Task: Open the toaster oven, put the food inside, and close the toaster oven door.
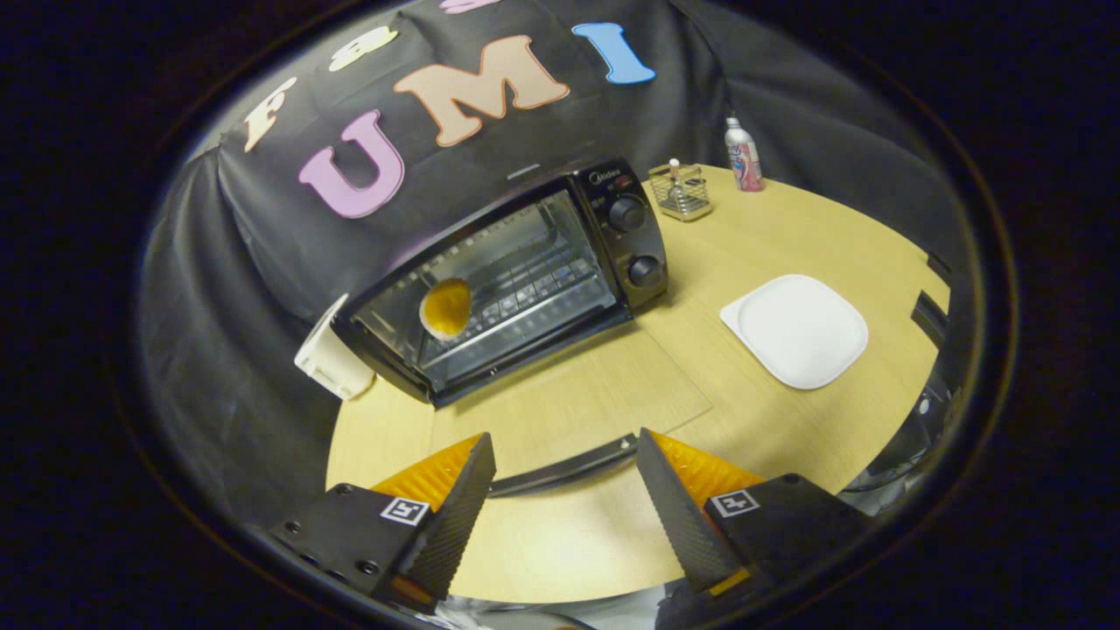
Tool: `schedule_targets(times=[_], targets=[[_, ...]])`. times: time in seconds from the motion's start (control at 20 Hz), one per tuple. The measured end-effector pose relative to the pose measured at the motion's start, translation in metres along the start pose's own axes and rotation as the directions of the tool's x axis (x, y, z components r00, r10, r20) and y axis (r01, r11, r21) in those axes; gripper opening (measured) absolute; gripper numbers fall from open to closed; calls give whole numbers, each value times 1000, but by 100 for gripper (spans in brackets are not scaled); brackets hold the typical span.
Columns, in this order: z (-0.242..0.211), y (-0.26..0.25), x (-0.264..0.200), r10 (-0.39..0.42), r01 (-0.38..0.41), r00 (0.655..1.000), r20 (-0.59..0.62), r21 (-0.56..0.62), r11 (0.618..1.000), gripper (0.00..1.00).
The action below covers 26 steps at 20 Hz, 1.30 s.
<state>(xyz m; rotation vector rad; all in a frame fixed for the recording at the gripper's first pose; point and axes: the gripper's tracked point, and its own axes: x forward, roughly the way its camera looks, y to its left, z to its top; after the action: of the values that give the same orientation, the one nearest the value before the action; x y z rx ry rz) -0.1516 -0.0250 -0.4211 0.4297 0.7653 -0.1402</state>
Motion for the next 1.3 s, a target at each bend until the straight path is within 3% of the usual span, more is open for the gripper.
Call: schedule_targets(times=[0.35,0.7,1.3], targets=[[-47,-30,8,-143,110,982,-124,-238,965,100],[-68,-28,32,-167,81,970,-178,-413,907,100],[-53,-22,49,-155,66,976,-153,-470,880,99]])
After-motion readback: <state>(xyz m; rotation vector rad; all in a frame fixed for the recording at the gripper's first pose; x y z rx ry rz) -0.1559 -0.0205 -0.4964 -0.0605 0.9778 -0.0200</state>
